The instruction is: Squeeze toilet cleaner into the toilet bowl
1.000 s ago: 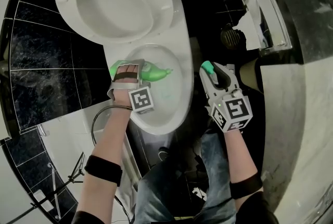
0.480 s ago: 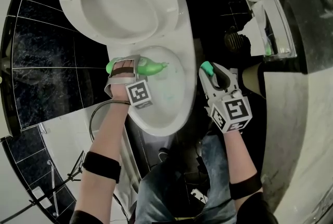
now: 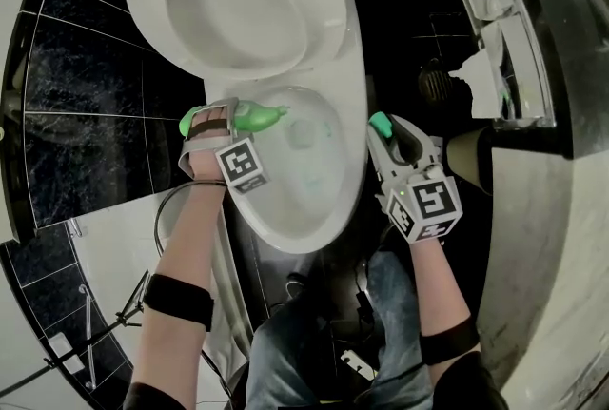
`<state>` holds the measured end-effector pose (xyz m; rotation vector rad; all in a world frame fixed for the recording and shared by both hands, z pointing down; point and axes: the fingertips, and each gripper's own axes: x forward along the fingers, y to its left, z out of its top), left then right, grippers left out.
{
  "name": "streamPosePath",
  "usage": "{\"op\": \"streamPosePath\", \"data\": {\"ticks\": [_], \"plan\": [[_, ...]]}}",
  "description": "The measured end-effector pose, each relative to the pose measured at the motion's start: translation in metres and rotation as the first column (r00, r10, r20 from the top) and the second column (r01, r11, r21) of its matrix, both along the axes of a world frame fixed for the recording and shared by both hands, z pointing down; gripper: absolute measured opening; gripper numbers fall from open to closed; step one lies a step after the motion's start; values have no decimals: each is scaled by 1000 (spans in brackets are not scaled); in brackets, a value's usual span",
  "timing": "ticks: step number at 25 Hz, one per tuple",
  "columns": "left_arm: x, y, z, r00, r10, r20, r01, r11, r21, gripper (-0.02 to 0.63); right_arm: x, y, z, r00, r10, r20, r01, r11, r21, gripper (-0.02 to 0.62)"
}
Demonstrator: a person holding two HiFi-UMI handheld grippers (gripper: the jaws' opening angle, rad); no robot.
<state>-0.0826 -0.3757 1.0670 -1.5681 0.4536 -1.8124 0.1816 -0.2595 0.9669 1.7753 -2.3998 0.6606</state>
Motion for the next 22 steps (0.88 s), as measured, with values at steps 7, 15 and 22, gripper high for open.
{"op": "streamPosePath", "data": {"ticks": [7,15,22], "plan": [[-55,-3,-2,995,-103,6,103,995,0,170,-26,-6,0,999,-49,-1,49,999,1,150],[-118,16,-8,984,-174,34,174,985,-5,170,-55,-3,-9,997,-81,2,81,997,7,150],[-148,47,-10,982,-184,43,185,982,-23,170,-76,12,-15,995,-95,-10,95,995,9,150]]}}
